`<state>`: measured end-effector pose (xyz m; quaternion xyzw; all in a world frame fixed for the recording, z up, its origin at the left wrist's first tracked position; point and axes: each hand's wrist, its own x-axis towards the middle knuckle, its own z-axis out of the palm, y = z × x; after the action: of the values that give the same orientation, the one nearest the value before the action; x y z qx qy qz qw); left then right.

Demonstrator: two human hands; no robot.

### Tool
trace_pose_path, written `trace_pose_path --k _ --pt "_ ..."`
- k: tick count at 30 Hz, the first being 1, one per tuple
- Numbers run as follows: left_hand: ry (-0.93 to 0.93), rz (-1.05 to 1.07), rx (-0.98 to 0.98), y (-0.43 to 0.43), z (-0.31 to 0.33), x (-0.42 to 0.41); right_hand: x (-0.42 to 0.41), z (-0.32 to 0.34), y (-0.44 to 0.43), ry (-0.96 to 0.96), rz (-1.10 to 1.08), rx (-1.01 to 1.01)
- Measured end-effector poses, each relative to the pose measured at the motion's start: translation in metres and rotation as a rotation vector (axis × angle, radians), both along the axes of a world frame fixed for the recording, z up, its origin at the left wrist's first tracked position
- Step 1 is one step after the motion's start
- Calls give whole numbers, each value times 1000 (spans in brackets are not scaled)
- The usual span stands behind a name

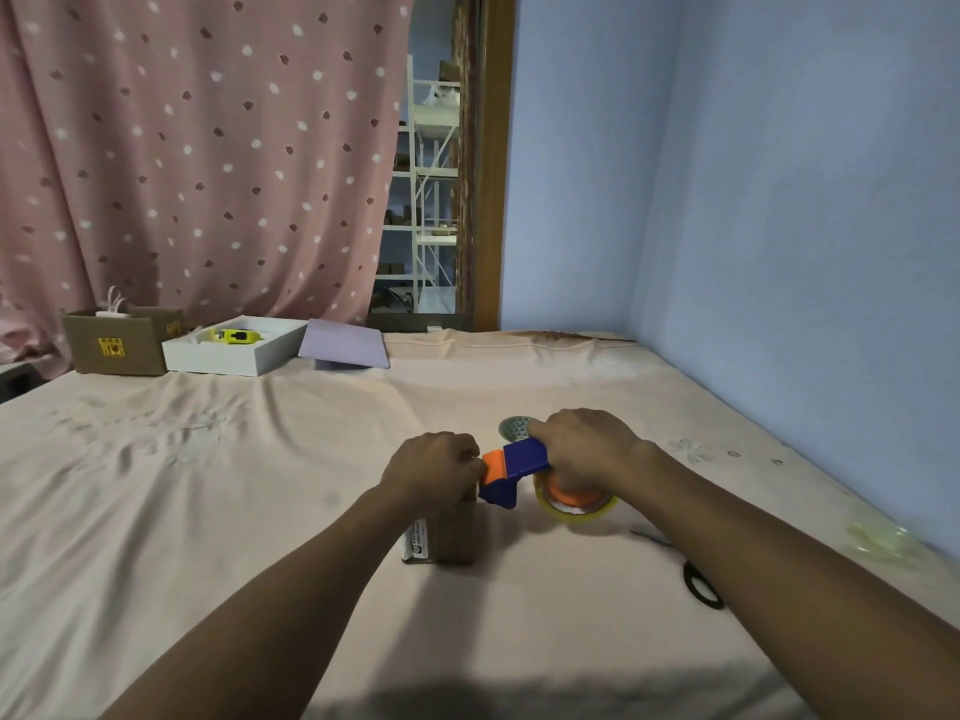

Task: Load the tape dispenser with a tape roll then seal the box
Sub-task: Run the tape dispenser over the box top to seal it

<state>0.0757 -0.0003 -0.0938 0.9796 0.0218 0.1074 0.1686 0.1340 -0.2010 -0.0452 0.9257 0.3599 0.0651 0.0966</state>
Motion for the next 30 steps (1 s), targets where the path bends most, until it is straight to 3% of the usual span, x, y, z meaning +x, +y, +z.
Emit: trace_pose_path --k 8,12,15,21,26,30 --pt "48 -3 -73 -1 5 0 -10 43 34 -245 60 -346" --pt "60 9 -75 -2 4 0 -7 46 45 -232 25 -398" --pt "61 8 -81 -1 4 1 -7 43 38 -170 15 -328" --pt "-6 -5 37 4 -2 1 -2 -3 -6 106 -11 26" --pt "-29 -8 32 6 -6 2 -4 -21 -22 320 21 147" --pt "-17 -2 27 7 -6 3 -7 -20 -16 385 20 160"
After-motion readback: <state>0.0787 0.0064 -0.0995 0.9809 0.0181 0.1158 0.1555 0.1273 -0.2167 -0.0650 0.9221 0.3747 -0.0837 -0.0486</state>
